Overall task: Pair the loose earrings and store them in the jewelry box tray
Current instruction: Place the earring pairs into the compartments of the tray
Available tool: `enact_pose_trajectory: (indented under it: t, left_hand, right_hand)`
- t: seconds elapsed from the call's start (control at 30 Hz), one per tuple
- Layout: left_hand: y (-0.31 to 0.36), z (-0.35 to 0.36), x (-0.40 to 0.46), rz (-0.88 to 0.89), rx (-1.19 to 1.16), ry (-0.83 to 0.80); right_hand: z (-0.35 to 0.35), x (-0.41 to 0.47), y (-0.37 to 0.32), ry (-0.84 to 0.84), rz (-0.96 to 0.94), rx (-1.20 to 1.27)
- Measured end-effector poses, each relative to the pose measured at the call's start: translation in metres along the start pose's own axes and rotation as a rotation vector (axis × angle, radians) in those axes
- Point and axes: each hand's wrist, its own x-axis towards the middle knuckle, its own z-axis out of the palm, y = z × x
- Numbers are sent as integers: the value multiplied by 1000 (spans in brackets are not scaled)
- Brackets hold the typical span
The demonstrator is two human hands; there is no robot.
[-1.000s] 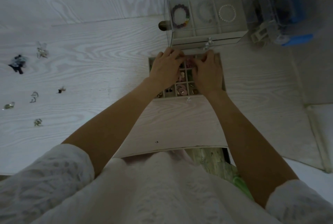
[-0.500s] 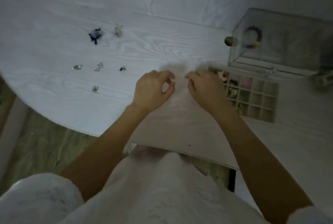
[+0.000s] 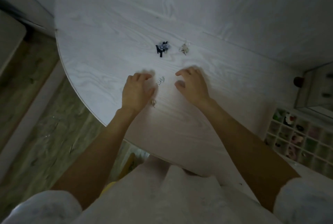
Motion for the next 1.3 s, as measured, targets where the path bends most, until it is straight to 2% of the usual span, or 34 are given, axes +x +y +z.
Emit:
enact_pose_trajectory:
  t: [0.07,0.2,0.37,0.53,0.63,0.77,0.9,1.0,1.17,1.3]
  left_hand:
    - [4,4,13,70,57,-38]
    - [5,10,29,63,11,-93]
    - [-1,5,40,86,-49,-133]
    - [1,6,53,82,-12,-267]
    - [6,4,56,149,50,-320]
    - [17,-8,44,241,-45,-194]
    - [70,-4,7,361,-258,-163]
    - [126,22,-34,513,-383,-243]
    - [228,87,-95,715,-324,-430]
    - [311,124,-121,697,-304,-501]
  right_hand:
    - [3,14,-8,-2,-66,-16]
    - [14,30,-28,-102,-178,-64]
    - [18,34,-35,-55,-147,-71]
    - [20,31,-39,-51,-116,-98]
    - [12,16,-37,28,-119,-70]
    - [-6,-21,-28,177,-63,49]
    - [-29,-94,11,338,123,174]
    - [-42,-161,50,448,298,263]
    - [-67,-260,116,615,661,390]
    - [-87,-309,173,731,756,367]
